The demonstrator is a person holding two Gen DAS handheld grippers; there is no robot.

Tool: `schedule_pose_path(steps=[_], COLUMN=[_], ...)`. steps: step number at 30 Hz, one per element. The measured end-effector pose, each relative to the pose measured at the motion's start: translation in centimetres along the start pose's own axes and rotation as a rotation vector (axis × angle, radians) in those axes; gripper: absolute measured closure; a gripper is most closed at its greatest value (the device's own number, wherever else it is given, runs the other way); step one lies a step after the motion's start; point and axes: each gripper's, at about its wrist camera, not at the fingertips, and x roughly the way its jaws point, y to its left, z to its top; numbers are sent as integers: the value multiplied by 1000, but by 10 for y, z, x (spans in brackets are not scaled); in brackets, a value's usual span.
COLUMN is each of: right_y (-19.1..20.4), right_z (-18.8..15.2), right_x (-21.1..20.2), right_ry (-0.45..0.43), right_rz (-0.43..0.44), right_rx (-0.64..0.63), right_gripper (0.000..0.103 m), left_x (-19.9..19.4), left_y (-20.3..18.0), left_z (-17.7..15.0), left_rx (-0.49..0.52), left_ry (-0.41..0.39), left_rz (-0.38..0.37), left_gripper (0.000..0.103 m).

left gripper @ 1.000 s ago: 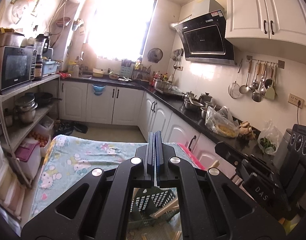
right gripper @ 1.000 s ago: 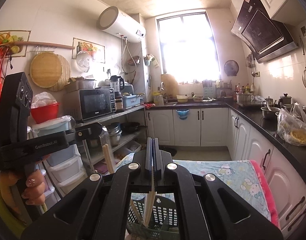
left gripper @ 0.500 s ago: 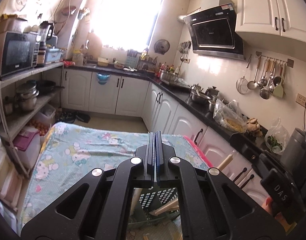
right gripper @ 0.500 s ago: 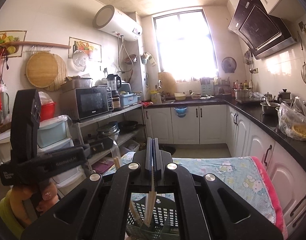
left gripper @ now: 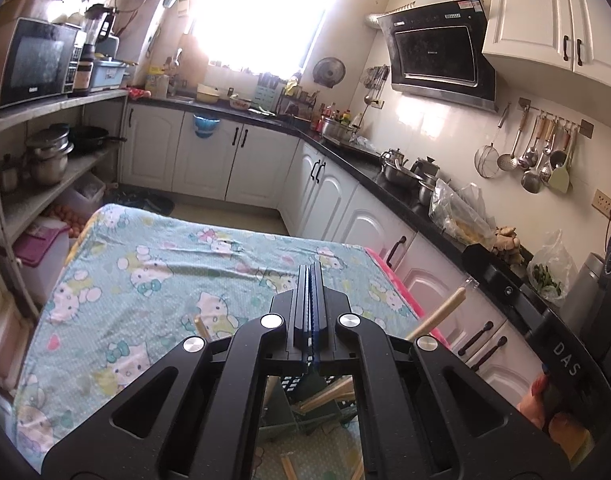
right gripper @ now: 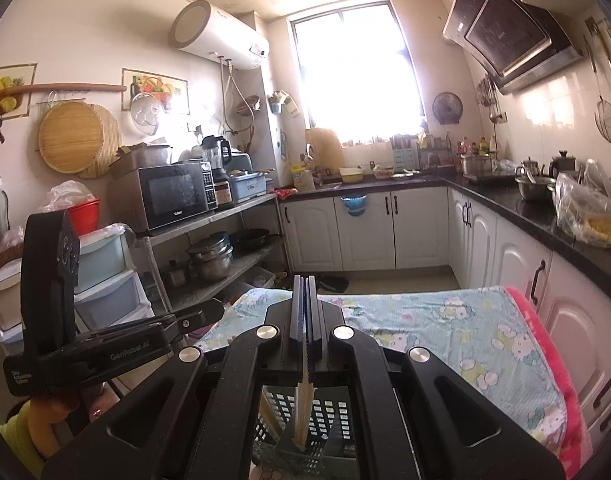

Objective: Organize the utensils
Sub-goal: 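Lower the left tool's chopsticks into the holder while the right tool lowers its chopstick in, then open the left tool releasing chopsticks in the holder while the right tool opens too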

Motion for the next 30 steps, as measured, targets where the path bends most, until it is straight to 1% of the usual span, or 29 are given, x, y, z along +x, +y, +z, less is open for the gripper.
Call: schedule_pose_path(steps=[4, 9, 15, 24, 30], right_y=[-3, -6, -13, -22, -29], right_z=[-6, -12, -22, -38, -48], right_x=[3, 8, 12, 13, 10], right_ry=[9, 22, 30, 57, 79], right_rz=[-7, -18, -37, -54, -66], right_rx=[12, 23, 41, 85, 113], right_gripper=[102, 102, 102, 102, 102], left_x=[4, 7, 6, -5, -5], left_y=[3, 12, 22, 36, 46], left_z=[-7, -18, -29, -40, -48], left_rx=[-15, -38, -50, -63, -95], left_ry=[13, 32, 42, 31, 59], left_rz=[-8, -2, 34, 95, 99], left_gripper=[103, 103, 103, 103, 103])
